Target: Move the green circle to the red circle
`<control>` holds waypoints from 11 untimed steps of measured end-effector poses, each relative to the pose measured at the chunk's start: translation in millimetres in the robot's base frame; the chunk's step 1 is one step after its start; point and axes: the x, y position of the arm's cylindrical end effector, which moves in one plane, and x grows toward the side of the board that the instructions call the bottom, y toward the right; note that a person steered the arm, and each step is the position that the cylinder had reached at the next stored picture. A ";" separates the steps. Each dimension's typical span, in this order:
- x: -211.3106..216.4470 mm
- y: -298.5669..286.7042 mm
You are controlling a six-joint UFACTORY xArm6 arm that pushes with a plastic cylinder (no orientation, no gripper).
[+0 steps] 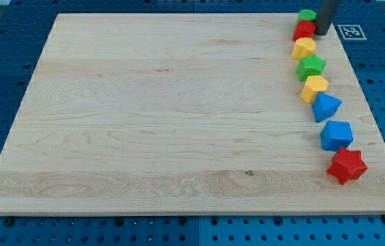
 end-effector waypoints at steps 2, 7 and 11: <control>1.8 -23.6; -15.3 26.1; -30.5 17.5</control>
